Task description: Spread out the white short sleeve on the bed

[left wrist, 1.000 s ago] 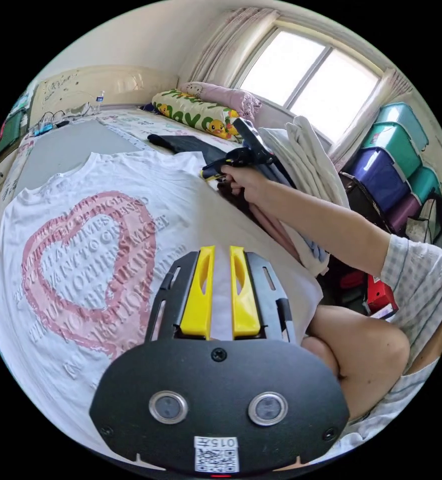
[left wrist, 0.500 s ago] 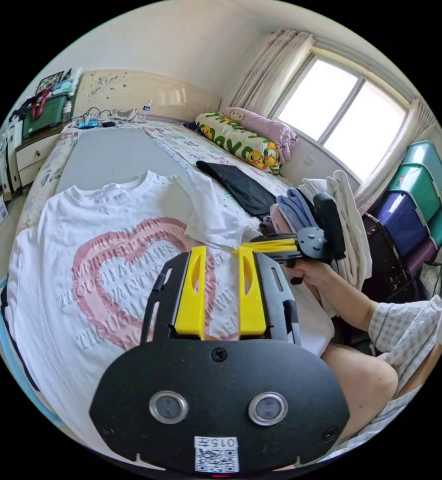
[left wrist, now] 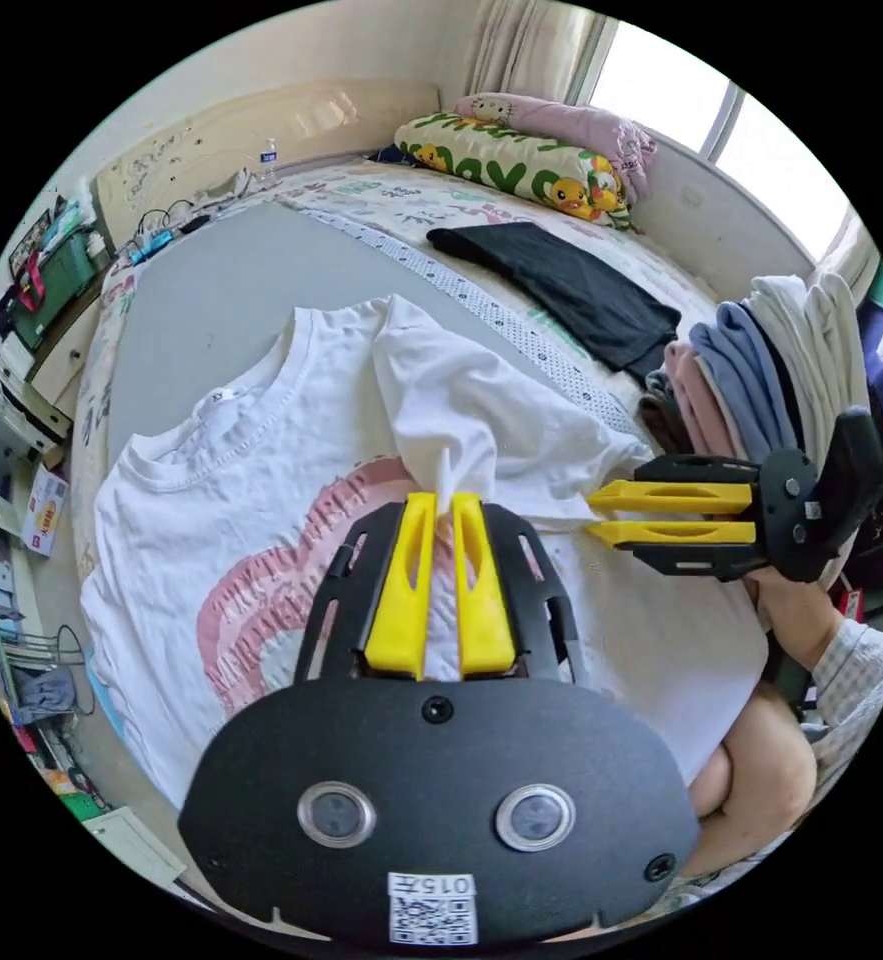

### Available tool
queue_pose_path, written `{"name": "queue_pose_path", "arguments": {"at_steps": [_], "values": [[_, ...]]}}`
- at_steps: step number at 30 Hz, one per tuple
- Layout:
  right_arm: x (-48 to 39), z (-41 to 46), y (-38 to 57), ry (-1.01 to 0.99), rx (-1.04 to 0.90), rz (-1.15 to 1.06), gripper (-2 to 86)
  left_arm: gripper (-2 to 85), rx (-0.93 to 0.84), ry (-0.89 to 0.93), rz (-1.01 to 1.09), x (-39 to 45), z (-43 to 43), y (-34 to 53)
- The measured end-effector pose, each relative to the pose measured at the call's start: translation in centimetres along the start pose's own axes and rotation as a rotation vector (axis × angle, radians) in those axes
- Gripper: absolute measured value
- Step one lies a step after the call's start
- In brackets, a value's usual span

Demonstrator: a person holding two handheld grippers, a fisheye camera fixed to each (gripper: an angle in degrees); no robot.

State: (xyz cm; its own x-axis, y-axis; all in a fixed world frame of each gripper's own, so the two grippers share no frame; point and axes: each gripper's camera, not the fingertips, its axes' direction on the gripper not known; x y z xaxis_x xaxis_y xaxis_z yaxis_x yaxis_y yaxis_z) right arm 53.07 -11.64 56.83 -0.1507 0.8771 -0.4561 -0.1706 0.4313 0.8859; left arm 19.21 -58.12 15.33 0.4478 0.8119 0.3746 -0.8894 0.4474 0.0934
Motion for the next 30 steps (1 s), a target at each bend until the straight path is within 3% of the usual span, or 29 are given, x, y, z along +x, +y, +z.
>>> {"name": "queue_pose_path", "arguments": {"at_steps": [4, 7, 9, 11, 18, 21, 24, 30], "values": [[-0.6, -3.7, 3.1, -0.138, 0.035, -0.016, 0.5, 2.6, 0.1, 0.101, -0.046, -4.1, -3.5, 0.6], [-1.2, -5.5, 4.5, -0.17, 0.007, -0.062, 3.3, 6.3, 0.012, 0.138, -0.064, -7.5, -3.4, 1.4], [-1.3, -6.1, 5.1, -0.13, -0.014, -0.051, 6.7, 8.3, -0.064, 0.151, -0.101, -9.6, -2.9, 1.8], [-1.1, -7.2, 6.2, 0.005, 0.007, 0.0, 8.5, 9.0, 0.005, 0.202, -0.143, -11.6, -4.0, 2.0], [-2.8, -4.1, 6.9, 0.175, -0.101, -0.005, 9.2, 12.8, 0.11, 0.348, -0.258, -13.4, -0.7, -5.9], [-3.5, -3.9, 7.2, 0.178, -0.085, -0.006, 5.1, 11.2, 0.043, 0.327, -0.295, -13.7, 2.8, -9.8], [-2.1, -4.7, 8.7, 0.182, -0.051, 0.098, 3.2, 4.0, -0.014, 0.339, -0.281, -13.3, 5.4, -13.0], [0.0, -6.4, 11.5, 0.148, -0.014, 0.245, 2.7, 2.2, 0.137, 0.184, -0.211, -10.7, 5.1, -18.2]]}}
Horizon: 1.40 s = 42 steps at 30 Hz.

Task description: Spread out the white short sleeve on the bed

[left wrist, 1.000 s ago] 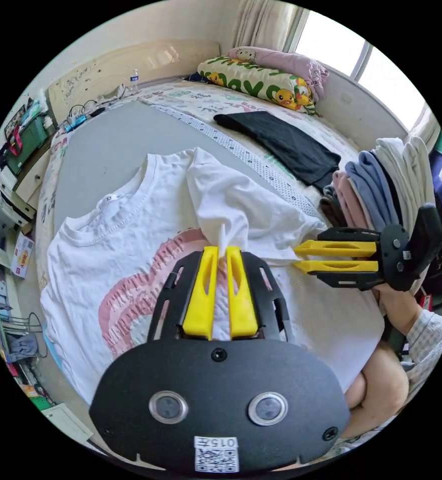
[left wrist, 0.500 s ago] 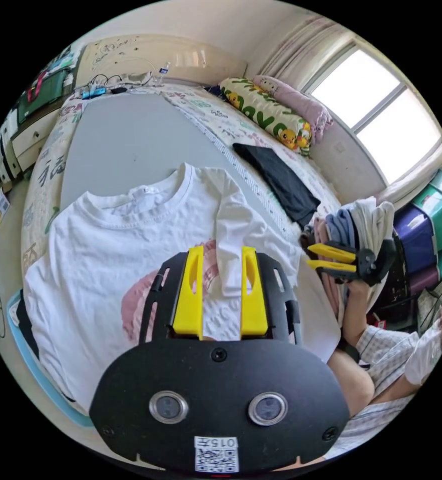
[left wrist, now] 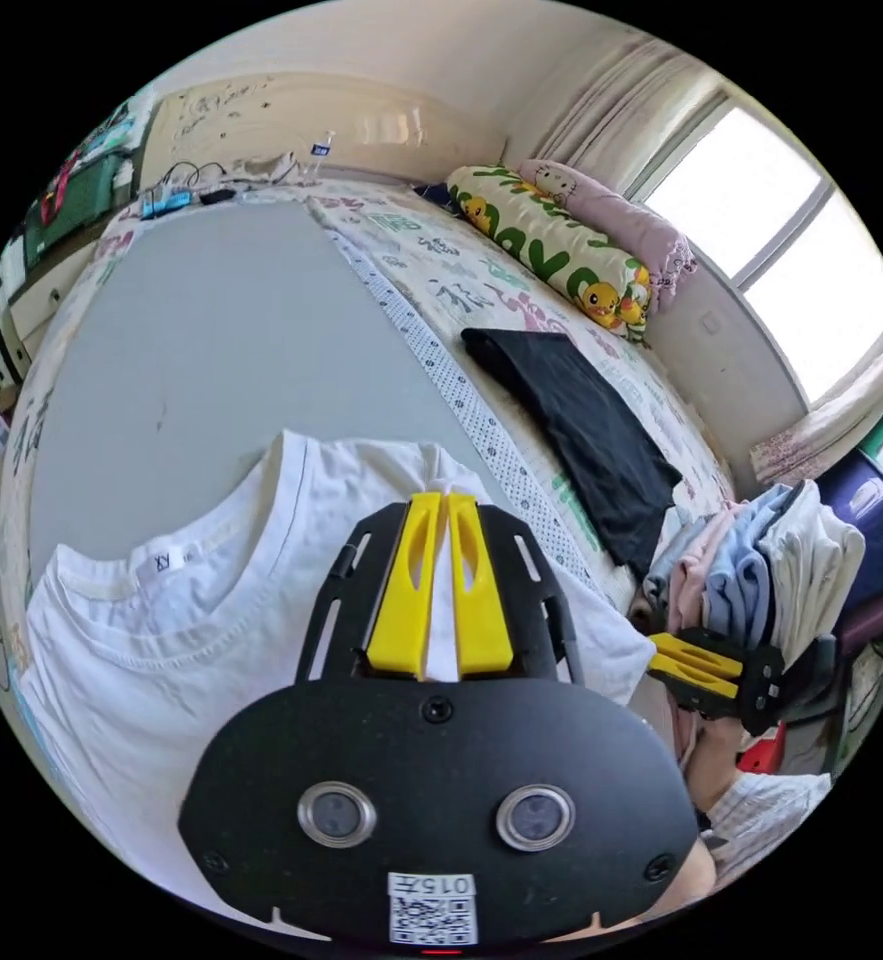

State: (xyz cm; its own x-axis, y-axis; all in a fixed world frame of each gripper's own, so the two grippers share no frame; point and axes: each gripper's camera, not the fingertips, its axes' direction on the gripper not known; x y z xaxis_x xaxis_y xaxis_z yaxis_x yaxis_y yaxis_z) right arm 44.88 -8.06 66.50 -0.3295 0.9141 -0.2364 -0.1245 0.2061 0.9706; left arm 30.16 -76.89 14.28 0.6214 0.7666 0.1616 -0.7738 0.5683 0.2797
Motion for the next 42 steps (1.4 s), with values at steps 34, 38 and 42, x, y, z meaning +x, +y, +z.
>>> {"name": "queue_pose_path", "arguments": {"at_steps": [34, 38, 42], "values": [[-1.3, 1.9, -1.3, -0.214, -0.065, -0.268, 3.8, 3.7, -0.198, 0.008, 0.211, -5.3, -6.2, 10.3], [3.6, -1.8, -1.5, -0.23, 0.105, -0.166, 5.6, 8.7, -0.187, 0.003, 0.223, -6.0, -7.3, 11.3], [5.0, -0.8, -2.8, -0.234, 0.085, -0.188, 8.6, 8.9, -0.164, 0.048, 0.187, -7.4, -6.3, 11.5]]}}
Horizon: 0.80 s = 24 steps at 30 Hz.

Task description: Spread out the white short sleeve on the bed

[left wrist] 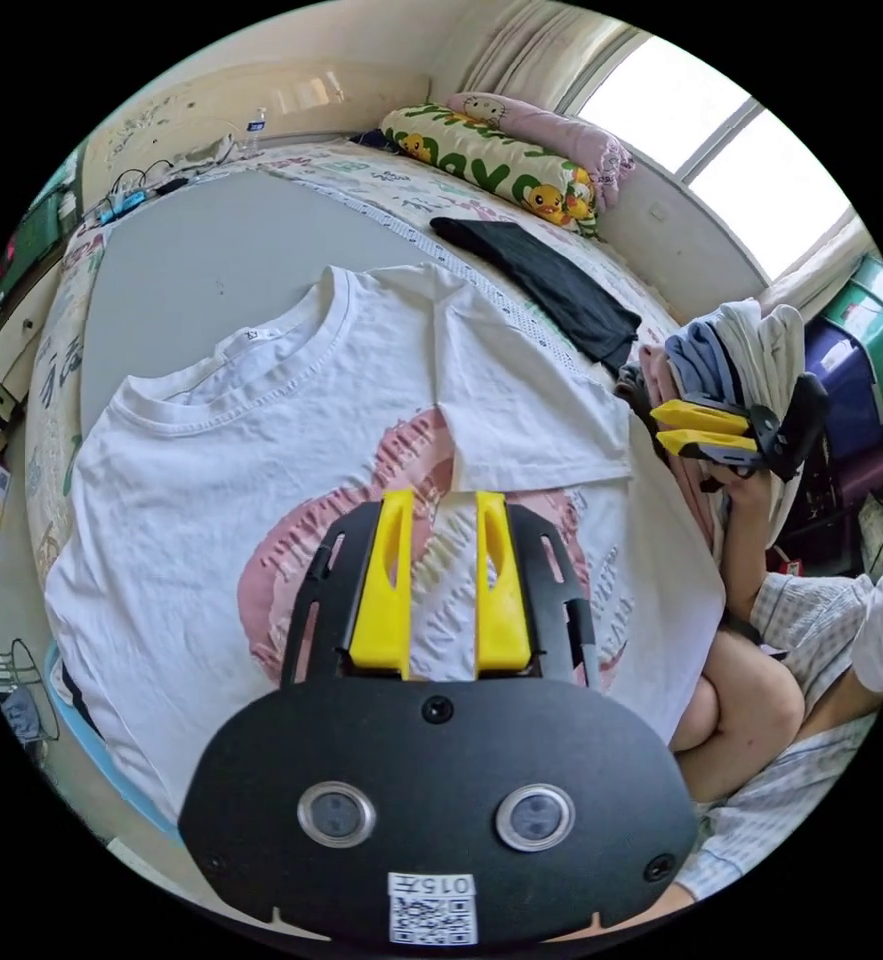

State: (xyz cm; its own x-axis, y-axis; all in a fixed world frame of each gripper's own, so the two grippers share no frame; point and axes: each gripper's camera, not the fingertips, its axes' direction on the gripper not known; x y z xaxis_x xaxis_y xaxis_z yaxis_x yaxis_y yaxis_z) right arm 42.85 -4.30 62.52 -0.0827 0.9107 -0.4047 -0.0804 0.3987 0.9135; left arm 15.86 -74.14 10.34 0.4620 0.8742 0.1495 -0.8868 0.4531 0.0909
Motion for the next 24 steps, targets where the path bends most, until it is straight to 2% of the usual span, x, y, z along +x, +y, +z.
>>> {"name": "queue_pose_path", "arguments": {"at_steps": [3, 4, 7, 11, 14, 16, 20, 24], "values": [[-1.0, 3.0, -1.5, -0.056, -0.115, -0.107, 9.5, 6.7, 0.05, 0.112, -0.034, -1.1, 0.6, -0.5], [-1.4, 4.3, -1.9, -0.003, -0.168, -0.139, 8.4, 4.7, 0.03, 0.151, -0.037, -1.2, 1.3, -1.0], [-0.7, 4.2, -2.6, 0.124, -0.153, -0.141, 2.5, 0.7, 0.023, 0.18, -0.021, -0.5, 1.5, -1.9], [4.7, 1.4, -3.1, -0.031, -0.091, -0.076, 1.9, 0.3, 0.084, 0.175, -0.028, 0.3, -1.1, -1.2], [7.4, 0.3, -3.6, -0.061, -0.127, -0.066, 3.1, 1.7, -0.038, 0.137, -0.039, 0.0, 0.1, -0.2], [8.7, -1.7, -4.0, 0.007, -0.103, -0.035, 3.5, 5.1, -0.078, 0.114, -0.065, -0.3, 0.1, 0.4], [12.7, -4.6, -4.3, 0.14, 0.039, 0.058, 5.1, 6.8, 0.064, 0.033, -0.093, 0.1, -2.7, -0.2], [16.7, -2.9, -6.3, 0.229, -0.043, 0.129, 4.7, 5.3, 0.133, 0.108, -0.094, 2.2, -0.4, -4.2]]}}
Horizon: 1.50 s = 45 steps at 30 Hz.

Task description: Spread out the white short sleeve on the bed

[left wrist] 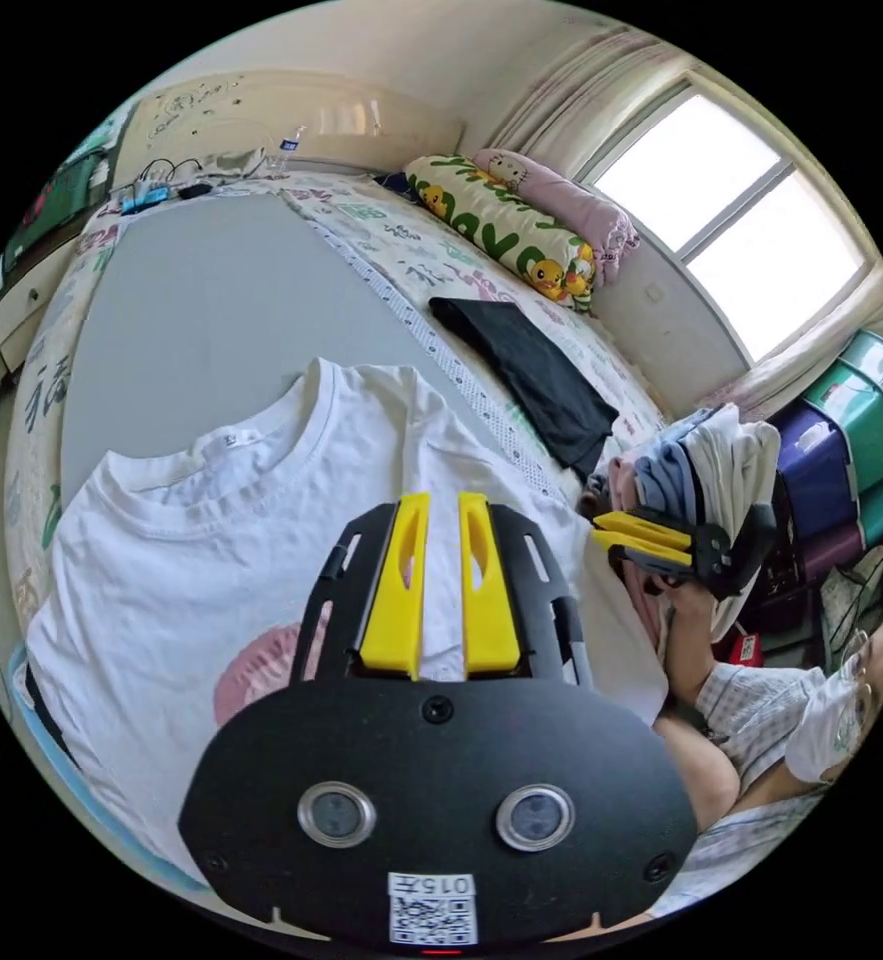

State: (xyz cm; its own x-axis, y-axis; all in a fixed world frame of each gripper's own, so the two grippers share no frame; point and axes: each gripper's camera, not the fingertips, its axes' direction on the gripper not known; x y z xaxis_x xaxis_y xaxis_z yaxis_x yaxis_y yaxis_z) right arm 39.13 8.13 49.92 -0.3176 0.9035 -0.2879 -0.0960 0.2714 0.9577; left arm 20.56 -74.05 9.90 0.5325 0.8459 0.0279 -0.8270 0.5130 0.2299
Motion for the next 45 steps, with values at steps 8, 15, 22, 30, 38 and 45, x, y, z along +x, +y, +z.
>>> {"name": "queue_pose_path", "arguments": {"at_steps": [8, 15, 22, 30, 38, 45], "values": [[9.2, -0.1, -2.9, 0.03, -0.095, 0.077, -0.2, 1.4, -0.072, -0.068, -0.076, 2.2, 10.9, -5.1], [15.6, -3.7, -4.1, 0.016, -0.076, 0.086, -0.5, 3.4, 0.073, -0.076, -0.102, 4.1, 9.9, -1.2], [22.9, -11.0, -4.6, -0.023, 0.02, 0.117, -0.5, 5.4, 0.32, -0.131, 0.149, 12.1, -2.8, 16.5], [18.9, -33.9, 4.6, -0.027, 0.318, 0.163, -0.5, -0.2, 0.762, -0.338, 0.232, 24.2, -12.9, 54.7], [13.5, -56.5, 18.7, 0.061, 0.591, 0.25, -0.4, -0.7, 0.924, -0.26, 0.163, 35.1, -12.2, 75.5], [14.5, -73.3, 24.8, 0.142, 0.791, 0.302, -0.4, -0.5, 0.918, -0.128, 0.227, 40.8, -12.8, 81.3]]}}
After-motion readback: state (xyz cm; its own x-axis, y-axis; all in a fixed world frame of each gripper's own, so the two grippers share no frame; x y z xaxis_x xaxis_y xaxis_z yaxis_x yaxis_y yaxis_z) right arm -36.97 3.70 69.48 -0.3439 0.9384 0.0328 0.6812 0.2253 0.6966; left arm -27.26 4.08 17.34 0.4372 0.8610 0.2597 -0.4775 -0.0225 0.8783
